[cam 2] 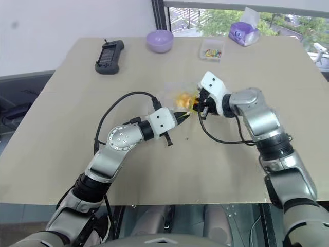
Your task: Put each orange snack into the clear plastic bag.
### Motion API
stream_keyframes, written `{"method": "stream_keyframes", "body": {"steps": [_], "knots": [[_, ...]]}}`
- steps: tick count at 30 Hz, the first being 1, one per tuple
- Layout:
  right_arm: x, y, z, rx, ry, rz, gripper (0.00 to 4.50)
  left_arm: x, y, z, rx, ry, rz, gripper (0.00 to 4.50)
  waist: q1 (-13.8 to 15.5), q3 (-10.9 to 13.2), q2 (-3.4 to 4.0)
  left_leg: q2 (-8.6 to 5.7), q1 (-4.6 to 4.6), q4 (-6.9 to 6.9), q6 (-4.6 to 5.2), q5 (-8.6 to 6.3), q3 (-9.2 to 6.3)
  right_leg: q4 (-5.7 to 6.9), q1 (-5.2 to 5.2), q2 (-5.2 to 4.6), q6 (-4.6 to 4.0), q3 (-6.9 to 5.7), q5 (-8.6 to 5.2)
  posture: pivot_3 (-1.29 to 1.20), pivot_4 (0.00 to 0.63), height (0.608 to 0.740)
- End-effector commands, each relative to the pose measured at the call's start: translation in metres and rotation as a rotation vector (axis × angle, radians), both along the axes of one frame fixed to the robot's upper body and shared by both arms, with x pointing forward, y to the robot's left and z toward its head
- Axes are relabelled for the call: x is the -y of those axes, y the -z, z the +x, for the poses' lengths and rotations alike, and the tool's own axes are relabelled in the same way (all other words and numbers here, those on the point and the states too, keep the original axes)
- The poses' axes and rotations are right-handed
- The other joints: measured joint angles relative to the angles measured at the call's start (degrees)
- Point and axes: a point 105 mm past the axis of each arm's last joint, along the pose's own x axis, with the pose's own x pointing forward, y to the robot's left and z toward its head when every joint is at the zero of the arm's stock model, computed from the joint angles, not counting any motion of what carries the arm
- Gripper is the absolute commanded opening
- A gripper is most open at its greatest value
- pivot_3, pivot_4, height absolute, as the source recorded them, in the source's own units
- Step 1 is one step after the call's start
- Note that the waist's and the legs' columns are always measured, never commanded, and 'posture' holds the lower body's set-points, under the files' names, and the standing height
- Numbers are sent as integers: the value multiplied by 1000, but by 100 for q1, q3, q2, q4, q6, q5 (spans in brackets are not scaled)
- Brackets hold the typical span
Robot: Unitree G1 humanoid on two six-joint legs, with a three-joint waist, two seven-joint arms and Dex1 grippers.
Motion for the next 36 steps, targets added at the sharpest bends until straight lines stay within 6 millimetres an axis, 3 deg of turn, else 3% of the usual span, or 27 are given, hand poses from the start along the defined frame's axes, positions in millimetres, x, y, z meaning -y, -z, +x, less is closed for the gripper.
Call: {"method": "stream_keyframes", "body": {"steps": [1,5,11,18,21,26,30,33,36], "knots": [[8,-13,16,220,52,-54,40,4,-9,-3,40,21,-7,0,14,-1,-1,-2,0,1,0,0,1,4,-2,-1,0,2,0,0,150,740],[-11,-27,-2,478,-143,60,40,5,-9,-3,40,22,-10,0,12,-1,-2,-2,3,5,-2,2,2,13,-5,0,0,3,0,0,150,740],[11,-16,26,699,-55,-114,40,6,-9,-3,39,24,-13,0,15,-1,-2,-3,4,8,-4,4,17,28,-15,1,0,21,0,0,150,740],[30,-21,50,707,98,-101,40,7,-9,-3,40,28,-16,0,-15,-1,-1,3,6,5,-11,8,20,35,-19,11,0,27,-1,0,150,740],[11,-21,32,671,-35,18,40,7,-10,-3,40,30,-17,0,-19,-1,-1,3,6,6,-11,8,20,34,-19,11,0,28,-1,0,150,740],[12,-11,33,702,-81,-63,40,8,-10,-3,41,34,-20,0,6,-1,-1,2,6,7,-11,8,19,34,-18,10,0,28,-1,0,150,740],[-7,-24,17,634,-155,136,40,8,-11,-3,42,35,-21,0,-36,-1,-1,5,6,6,-11,8,19,33,-19,13,0,28,-1,0,150,740],[10,-7,36,727,-88,-117,40,10,-11,-3,42,38,-23,0,-50,-2,0,4,7,8,-11,8,17,37,-18,12,-1,27,-1,0,150,740],[27,-7,51,832,-8,-260,40,10,-11,-3,44,38,-25,0,3,-2,0,-2,7,11,-11,8,17,38,-18,10,-1,27,-1,0,150,740]]}}
